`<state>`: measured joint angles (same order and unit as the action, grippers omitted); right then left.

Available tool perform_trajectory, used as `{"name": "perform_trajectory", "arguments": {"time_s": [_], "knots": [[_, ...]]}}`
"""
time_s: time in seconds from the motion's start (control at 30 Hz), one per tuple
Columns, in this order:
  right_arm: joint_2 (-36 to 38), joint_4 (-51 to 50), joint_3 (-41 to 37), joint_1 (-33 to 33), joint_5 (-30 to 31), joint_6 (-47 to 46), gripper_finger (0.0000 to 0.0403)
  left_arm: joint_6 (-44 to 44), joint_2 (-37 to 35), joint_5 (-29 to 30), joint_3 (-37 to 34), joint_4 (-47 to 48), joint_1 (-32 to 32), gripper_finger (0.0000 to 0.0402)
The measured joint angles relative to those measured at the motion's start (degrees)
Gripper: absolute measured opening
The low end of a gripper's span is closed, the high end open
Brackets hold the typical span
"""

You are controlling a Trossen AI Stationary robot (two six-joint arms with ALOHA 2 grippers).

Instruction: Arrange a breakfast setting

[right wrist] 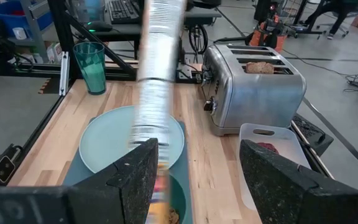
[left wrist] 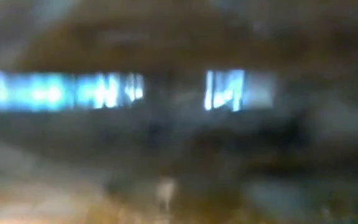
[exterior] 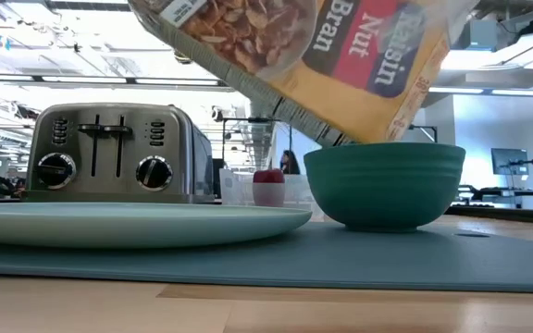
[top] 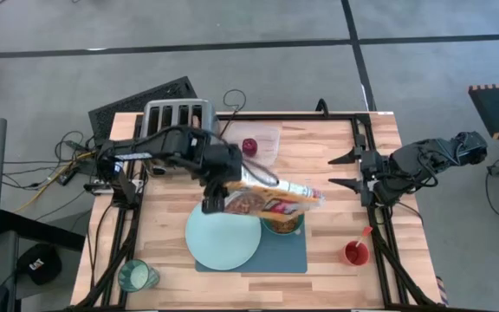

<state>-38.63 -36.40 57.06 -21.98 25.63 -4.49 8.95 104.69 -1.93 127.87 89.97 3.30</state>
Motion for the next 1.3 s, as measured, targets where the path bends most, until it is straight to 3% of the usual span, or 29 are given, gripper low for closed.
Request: {"name": "perform_trajectory", "arguments": {"time_s": [0.07, 0.2, 0.33, 0.6, 0.8, 1.07, 1.3], "knots": [[0.0, 0.0, 0.0, 0.0, 0.0, 0.0, 0.0255, -0.3, -0.1, 0.4, 0.0, 0.0, -0.2, 0.0145], [0.0, 0.0, 0.0, 0.0, 0.0, 0.0, 0.0255, 1.0, -0.1, 8.2, 0.0, -0.1, 0.2, 0.0145], [0.0, 0.0, 0.0, 0.0, 0.0, 0.0, 0.0255, -1.3, -0.2, -0.6, 0.0, 0.1, 0.1, 0.0145], [0.0, 0.0, 0.0, 0.0, 0.0, 0.3, 0.0255, -0.7, -0.1, 3.9, 0.0, 0.3, 0.0, 0.0145], [0.0, 0.0, 0.0, 0.0, 0.0, 0.3, 0.0255, -1.3, -0.2, 1.6, 0.0, 0.0, 0.7, 0.0145], [0.0, -1.2, 0.0, -0.1, 0.0, 0.0, 0.0255, -2.0, -2.5, 4.6, 0.0, 0.1, 2.9, 0.0145], [0.0, -1.3, 0.0, -0.1, 0.0, 0.0, 0.0255, 1.6, -7.9, 7.4, -7.9, -0.5, 5.1, 0.0145]]}}
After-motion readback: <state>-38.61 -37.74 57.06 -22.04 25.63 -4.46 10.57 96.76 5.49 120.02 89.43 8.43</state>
